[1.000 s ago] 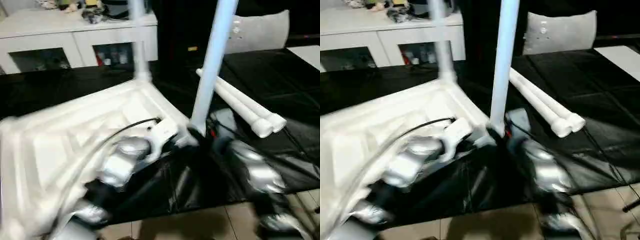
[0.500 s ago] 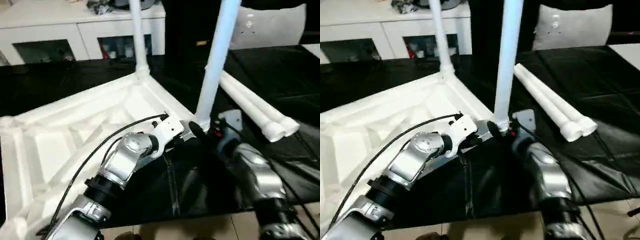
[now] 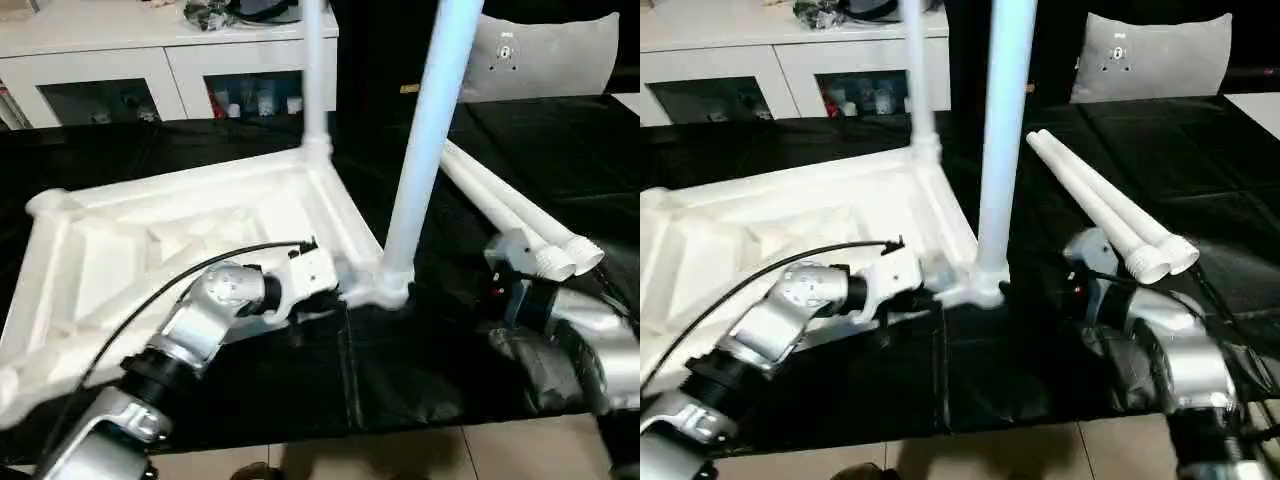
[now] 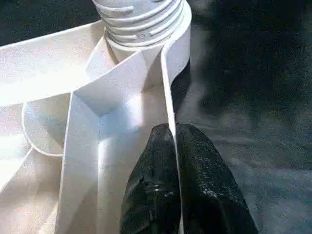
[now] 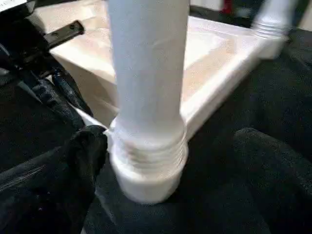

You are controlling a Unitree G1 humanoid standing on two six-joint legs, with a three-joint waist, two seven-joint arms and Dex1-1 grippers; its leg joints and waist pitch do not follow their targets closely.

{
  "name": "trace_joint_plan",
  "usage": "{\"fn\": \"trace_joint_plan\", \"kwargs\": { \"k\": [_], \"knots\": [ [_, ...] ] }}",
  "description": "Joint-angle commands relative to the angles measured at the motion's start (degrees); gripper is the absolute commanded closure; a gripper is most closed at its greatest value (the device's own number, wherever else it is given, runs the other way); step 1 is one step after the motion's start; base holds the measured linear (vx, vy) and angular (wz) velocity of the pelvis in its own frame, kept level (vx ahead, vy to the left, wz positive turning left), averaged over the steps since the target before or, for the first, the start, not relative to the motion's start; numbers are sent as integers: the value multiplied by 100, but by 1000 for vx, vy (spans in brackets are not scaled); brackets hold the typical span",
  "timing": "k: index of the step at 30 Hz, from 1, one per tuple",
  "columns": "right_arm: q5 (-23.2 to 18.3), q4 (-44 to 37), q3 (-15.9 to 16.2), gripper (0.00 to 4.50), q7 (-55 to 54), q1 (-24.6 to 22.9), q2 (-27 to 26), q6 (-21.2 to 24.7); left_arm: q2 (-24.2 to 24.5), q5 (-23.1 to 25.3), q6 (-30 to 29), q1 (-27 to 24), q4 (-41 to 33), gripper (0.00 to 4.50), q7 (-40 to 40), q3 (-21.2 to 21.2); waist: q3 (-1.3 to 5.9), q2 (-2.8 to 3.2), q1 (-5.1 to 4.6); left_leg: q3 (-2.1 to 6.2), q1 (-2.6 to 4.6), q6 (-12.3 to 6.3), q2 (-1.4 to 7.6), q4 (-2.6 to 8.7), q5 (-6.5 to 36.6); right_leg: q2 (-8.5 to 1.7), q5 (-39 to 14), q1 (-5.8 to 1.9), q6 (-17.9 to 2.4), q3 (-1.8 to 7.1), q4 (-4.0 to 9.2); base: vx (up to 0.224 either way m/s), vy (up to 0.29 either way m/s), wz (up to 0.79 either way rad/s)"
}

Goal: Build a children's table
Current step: Rotate leg to tighten

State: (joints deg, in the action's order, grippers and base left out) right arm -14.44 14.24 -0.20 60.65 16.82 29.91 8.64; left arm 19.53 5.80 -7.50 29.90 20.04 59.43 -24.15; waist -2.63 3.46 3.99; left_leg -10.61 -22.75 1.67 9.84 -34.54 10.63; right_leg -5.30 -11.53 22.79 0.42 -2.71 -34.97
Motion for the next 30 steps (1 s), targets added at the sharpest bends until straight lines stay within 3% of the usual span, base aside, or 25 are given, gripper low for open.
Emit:
{"fn": "trace_joint_plan", "kwargs": {
  "k": [1,3,6,11,14,25,26,29,30],
  "knots": [
    [124,-40,269,3,310,93,109,2,68,97,226,33,75,450,446,-412,369,-81,10,108,128,-579,322,390,870,-302,-452,-261,-1564,179,374,0,0,0],
    [262,5,614,3,807,203,252,-3,146,52,442,78,124,450,741,-497,378,-76,58,102,135,-608,330,378,810,-302,-343,-261,-1589,179,357,0,0,0],
    [299,112,781,3,1065,325,294,12,184,40,583,115,174,450,912,-551,395,-91,119,97,134,-672,333,355,690,-305,-113,-257,-1657,179,310,0,0,0],
    [368,430,1060,46,1478,635,354,5,252,103,789,167,239,450,1088,-618,377,-94,130,96,142,-550,341,377,934,-315,-439,-252,-1651,184,336,0,0,0],
    [306,491,1096,82,1588,715,353,89,269,108,847,166,266,450,1120,-616,381,-121,136,93,137,-544,340,372,904,-320,-446,-258,-1626,189,335,0,0,0],
    [168,588,1111,171,1757,639,265,231,299,48,824,107,254,450,1159,-591,401,-108,147,94,132,-581,332,353,780,-309,-286,-263,-1659,181,307,0,0,0],
    [136,549,1098,175,1716,590,213,279,274,31,741,90,255,450,1104,-556,401,-129,145,88,134,-593,331,350,773,-305,-283,-263,-1666,179,311,0,0,0],
    [137,384,1090,179,1180,418,-82,607,74,-25,255,69,292,450,690,-357,386,-114,139,82,123,-599,330,357,748,-301,-298,-253,-1676,184,305,0,0,0],
    [202,337,1124,180,974,364,-182,623,-15,-28,116,84,320,450,520,-292,369,-127,129,89,130,-535,330,383,884,-300,-536,-248,-1630,179,341,0,0,0]
  ]
}}
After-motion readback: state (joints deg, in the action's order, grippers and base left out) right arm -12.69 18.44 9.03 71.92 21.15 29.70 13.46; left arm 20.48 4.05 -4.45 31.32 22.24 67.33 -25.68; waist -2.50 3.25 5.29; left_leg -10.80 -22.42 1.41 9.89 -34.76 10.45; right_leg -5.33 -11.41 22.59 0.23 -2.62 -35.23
